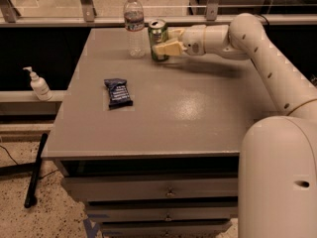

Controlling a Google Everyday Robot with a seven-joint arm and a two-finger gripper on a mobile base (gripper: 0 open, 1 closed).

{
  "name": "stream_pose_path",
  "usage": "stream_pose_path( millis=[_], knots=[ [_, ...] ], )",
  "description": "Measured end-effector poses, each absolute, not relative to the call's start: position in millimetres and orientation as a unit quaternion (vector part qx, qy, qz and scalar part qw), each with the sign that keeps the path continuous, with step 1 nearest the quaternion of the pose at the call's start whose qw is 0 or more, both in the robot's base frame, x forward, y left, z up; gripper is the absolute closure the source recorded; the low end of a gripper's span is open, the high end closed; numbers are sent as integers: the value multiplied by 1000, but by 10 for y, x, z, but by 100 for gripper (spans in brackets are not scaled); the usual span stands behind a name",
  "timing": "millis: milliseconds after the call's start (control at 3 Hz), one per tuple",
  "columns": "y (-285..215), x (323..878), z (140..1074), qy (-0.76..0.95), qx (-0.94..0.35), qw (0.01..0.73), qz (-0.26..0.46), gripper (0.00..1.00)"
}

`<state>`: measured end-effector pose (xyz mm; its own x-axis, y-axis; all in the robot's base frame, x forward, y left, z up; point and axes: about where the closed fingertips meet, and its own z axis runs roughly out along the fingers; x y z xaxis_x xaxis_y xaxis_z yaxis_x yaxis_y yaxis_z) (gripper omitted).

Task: Move green can near water bottle

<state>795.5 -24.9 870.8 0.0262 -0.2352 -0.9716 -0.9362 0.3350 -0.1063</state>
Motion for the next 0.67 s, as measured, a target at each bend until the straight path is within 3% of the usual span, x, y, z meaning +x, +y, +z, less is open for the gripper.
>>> stream_pose_path(
  millis=[333,667],
  knots=[
    [-254,7954,8696,618,-473,536,328,14],
    [-262,7944,8684,619,-472,535,328,0]
  ],
)
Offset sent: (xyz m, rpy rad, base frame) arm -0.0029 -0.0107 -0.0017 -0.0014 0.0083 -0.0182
